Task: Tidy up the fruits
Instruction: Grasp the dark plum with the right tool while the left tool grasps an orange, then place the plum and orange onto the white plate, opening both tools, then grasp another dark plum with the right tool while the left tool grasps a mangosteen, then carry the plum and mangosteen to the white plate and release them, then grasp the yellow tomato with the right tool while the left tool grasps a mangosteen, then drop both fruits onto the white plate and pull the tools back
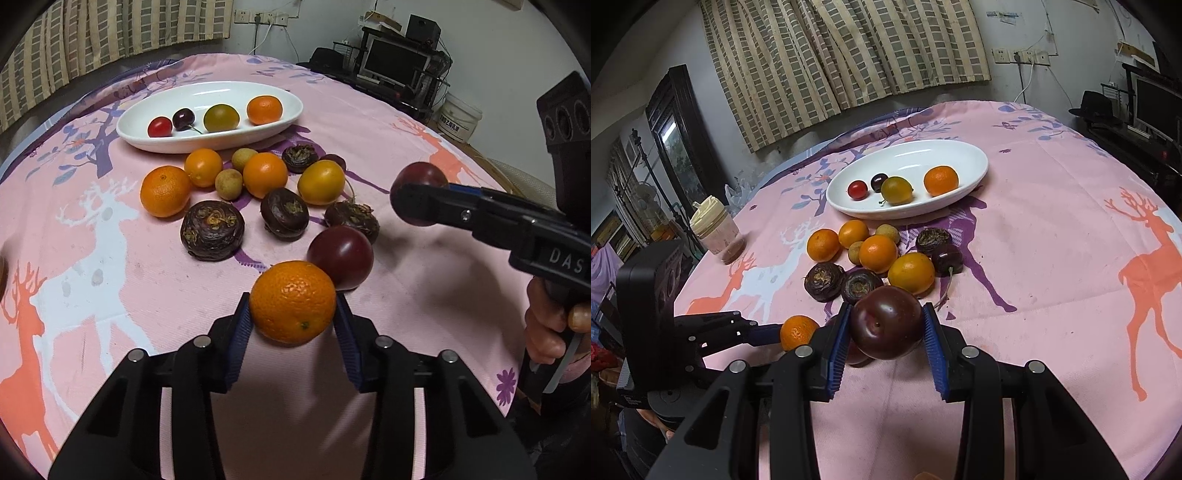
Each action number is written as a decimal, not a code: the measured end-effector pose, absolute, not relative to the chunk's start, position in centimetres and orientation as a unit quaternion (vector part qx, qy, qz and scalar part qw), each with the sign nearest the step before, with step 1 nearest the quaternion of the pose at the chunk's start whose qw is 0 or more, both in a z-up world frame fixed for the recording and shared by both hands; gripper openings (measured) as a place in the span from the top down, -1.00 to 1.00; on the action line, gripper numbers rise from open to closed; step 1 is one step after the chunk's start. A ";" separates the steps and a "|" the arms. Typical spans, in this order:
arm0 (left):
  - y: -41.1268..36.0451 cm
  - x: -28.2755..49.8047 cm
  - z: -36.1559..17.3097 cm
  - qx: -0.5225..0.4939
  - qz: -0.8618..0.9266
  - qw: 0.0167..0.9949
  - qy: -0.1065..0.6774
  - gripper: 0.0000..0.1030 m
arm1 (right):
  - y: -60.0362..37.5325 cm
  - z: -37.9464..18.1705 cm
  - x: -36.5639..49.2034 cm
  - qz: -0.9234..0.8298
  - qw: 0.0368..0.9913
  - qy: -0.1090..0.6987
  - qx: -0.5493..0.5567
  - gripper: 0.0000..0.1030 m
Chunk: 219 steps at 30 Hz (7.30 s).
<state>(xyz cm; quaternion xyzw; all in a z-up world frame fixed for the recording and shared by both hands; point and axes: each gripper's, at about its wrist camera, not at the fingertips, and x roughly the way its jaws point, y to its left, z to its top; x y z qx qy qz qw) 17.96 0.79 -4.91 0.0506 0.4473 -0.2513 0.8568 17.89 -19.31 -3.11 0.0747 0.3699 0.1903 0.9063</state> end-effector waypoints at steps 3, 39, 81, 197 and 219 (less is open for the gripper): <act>1.2 17.8 -4.3 0.040 -0.249 0.863 0.437 0.18 | -19.8 -3.0 18.3 0.192 0.906 0.369 0.073 0.25; 3.3 34.8 3.0 -0.014 -0.034 0.933 0.358 -0.87 | -18.4 -0.1 34.5 0.169 0.929 0.327 0.040 -0.28; 9.2 22.2 -2.6 -0.069 -0.001 0.914 0.400 -0.90 | -14.3 -6.5 18.6 0.218 0.871 0.440 0.038 0.22; -3.4 24.6 -5.4 -0.044 -0.105 0.881 0.460 0.35 | -18.4 -3.8 29.6 0.405 0.796 0.429 -0.136 0.28; -0.1 38.7 2.0 -0.014 -0.014 0.921 0.388 0.36 | -14.9 -0.8 42.6 0.314 0.853 0.415 -0.032 0.28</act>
